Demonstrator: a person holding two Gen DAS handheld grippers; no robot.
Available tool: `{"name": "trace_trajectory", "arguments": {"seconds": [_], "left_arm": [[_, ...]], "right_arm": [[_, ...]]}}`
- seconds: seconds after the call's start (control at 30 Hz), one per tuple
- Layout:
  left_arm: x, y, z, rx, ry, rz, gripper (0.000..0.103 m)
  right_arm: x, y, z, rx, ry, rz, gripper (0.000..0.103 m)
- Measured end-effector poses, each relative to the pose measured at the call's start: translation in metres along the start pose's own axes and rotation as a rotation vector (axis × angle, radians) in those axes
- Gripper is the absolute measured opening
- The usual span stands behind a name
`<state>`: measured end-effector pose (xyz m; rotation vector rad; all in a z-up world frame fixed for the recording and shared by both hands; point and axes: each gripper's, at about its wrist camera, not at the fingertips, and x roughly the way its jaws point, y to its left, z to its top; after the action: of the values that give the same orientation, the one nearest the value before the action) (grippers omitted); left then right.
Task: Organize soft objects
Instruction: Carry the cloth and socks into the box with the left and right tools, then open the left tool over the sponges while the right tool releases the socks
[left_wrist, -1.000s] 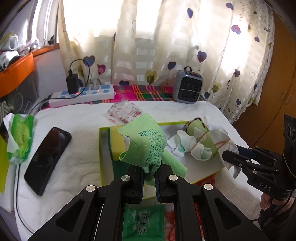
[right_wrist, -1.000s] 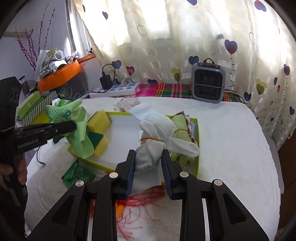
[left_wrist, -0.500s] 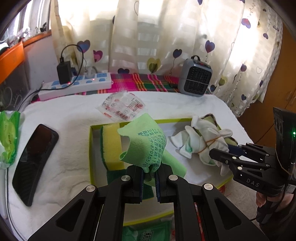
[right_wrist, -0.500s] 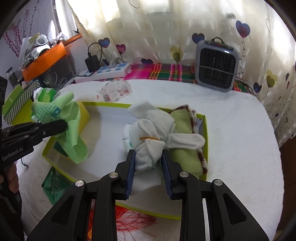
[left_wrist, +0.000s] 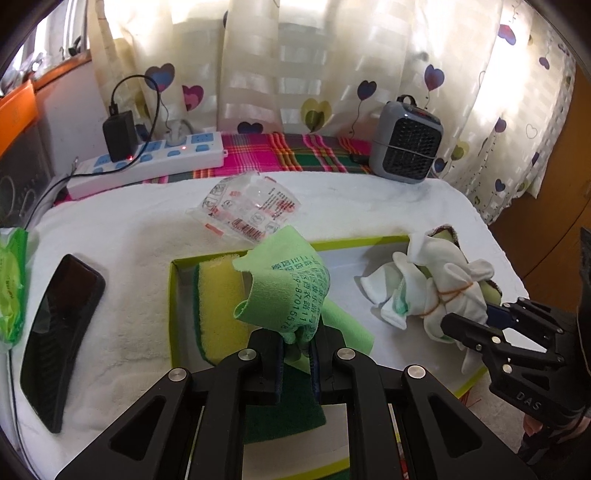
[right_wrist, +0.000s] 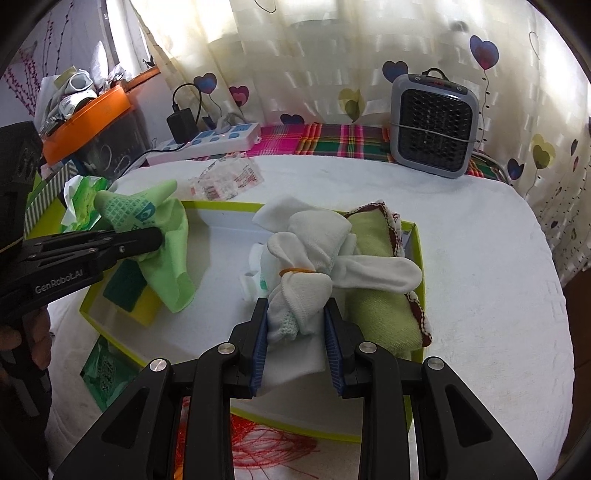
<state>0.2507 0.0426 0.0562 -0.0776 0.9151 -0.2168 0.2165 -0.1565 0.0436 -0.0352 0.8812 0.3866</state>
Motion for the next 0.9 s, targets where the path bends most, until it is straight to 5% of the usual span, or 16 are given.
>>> {"name": "trace_trajectory", "arguments": {"seconds": [0.23, 0.9], "left_arm": [[0.006, 0.001, 0.001, 0.0, 0.004, 0.016, 0.03], [-0.002, 0.006, 0.003, -0.021, -0.034, 0.099, 0.036]], "right_arm": [[-0.003, 0.002, -0.001, -0.005, -0.018, -0.016, 0.042], [-0.021, 0.002, -0.001, 0.015, -0.092, -0.041, 0.052]]}}
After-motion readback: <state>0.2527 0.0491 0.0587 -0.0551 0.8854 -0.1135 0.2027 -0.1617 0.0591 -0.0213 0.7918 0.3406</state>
